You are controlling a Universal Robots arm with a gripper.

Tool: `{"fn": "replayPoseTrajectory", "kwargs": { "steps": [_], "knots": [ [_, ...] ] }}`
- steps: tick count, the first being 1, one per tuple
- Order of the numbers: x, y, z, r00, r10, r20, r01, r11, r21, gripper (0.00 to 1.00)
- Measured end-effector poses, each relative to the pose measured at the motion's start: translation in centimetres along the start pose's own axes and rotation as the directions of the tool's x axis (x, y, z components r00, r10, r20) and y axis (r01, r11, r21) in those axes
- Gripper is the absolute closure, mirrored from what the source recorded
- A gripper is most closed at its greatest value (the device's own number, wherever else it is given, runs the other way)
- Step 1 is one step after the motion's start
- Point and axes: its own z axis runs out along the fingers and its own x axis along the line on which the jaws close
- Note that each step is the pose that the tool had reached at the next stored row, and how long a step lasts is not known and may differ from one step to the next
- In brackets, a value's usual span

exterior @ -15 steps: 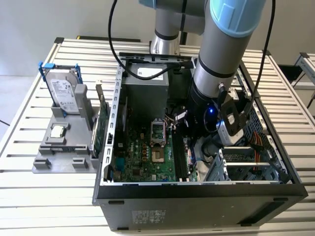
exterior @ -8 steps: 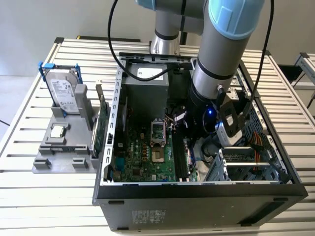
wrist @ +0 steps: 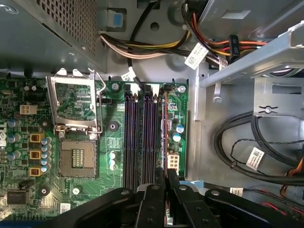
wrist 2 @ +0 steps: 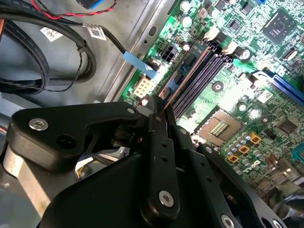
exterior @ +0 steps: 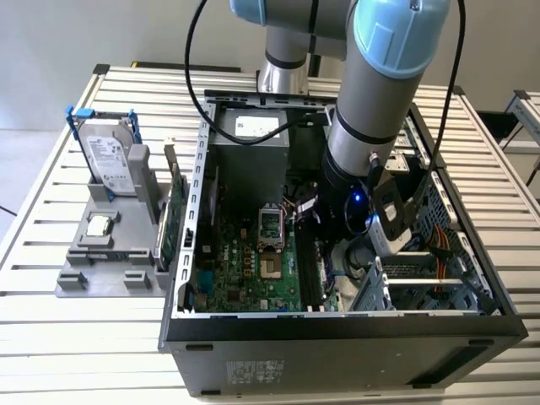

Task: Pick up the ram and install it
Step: 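Insert the ram into the slot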

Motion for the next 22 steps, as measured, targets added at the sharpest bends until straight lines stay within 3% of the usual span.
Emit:
{"fn": "replayPoseTrajectory", "kwargs": {
  "steps": [22],
  "knots": [
    [0.38, -0.38, 0.86, 0.9999, -0.013, -0.0003, 0.013, 0.9999, -0.0003, 1.0]
  ]
}}
